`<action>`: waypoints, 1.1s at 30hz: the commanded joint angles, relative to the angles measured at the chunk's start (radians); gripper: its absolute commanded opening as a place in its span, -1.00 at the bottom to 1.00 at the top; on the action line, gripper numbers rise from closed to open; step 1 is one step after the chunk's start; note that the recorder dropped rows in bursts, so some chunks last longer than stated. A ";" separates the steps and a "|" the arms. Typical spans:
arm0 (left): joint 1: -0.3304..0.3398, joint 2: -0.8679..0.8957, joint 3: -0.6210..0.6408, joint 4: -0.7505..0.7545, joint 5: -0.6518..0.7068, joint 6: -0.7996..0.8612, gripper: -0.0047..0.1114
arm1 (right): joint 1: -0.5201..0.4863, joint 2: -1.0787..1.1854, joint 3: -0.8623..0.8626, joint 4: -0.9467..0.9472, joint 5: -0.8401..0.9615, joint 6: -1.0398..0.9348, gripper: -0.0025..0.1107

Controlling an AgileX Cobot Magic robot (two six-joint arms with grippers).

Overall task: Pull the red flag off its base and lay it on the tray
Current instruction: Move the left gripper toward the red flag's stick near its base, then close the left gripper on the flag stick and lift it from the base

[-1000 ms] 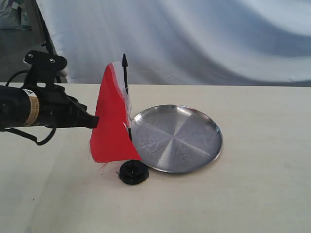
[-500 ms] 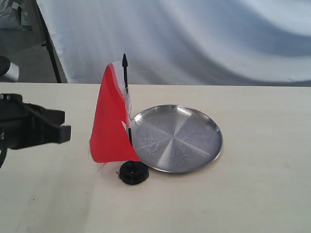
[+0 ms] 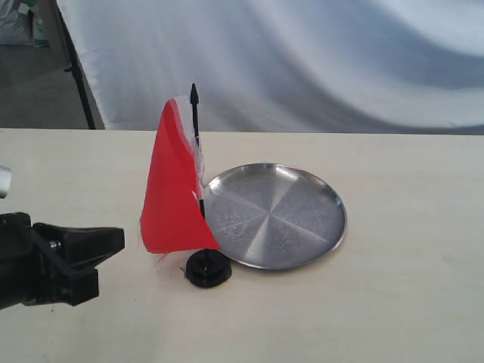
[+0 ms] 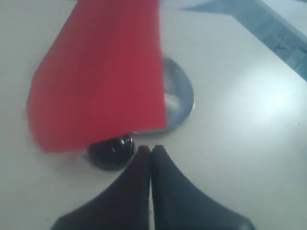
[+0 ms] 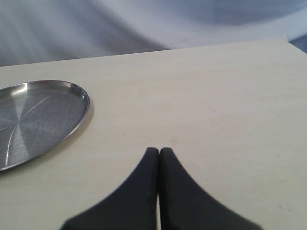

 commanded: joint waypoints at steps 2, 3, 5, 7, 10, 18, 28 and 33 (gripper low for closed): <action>-0.006 0.038 0.003 -0.205 -0.177 0.275 -0.92 | -0.003 -0.004 -0.003 0.005 -0.009 -0.003 -0.96; -0.006 0.064 -0.004 -0.202 -0.197 0.312 -0.92 | -0.003 -0.004 -0.003 0.005 -0.009 -0.003 -0.96; -0.006 0.127 -0.027 -0.175 -0.202 0.324 -0.91 | -0.003 -0.004 -0.003 0.005 -0.009 -0.003 -0.96; -0.006 0.192 -0.051 -0.175 -0.202 0.324 -0.84 | -0.003 -0.004 -0.003 0.005 -0.009 -0.003 -0.96; -0.006 0.284 -0.088 -0.175 -0.200 0.327 -0.53 | -0.003 -0.004 -0.003 0.005 -0.009 -0.003 -0.96; -0.006 0.446 -0.186 -0.212 -0.201 0.441 0.35 | -0.003 -0.004 -0.003 0.005 -0.009 -0.003 -0.96; -0.006 0.591 -0.258 -0.212 -0.208 0.490 0.16 | -0.003 -0.004 -0.003 0.005 -0.009 -0.003 -0.96; -0.006 0.654 -0.280 -0.226 -0.209 0.504 0.19 | -0.003 -0.004 -0.003 0.005 -0.009 -0.003 -0.96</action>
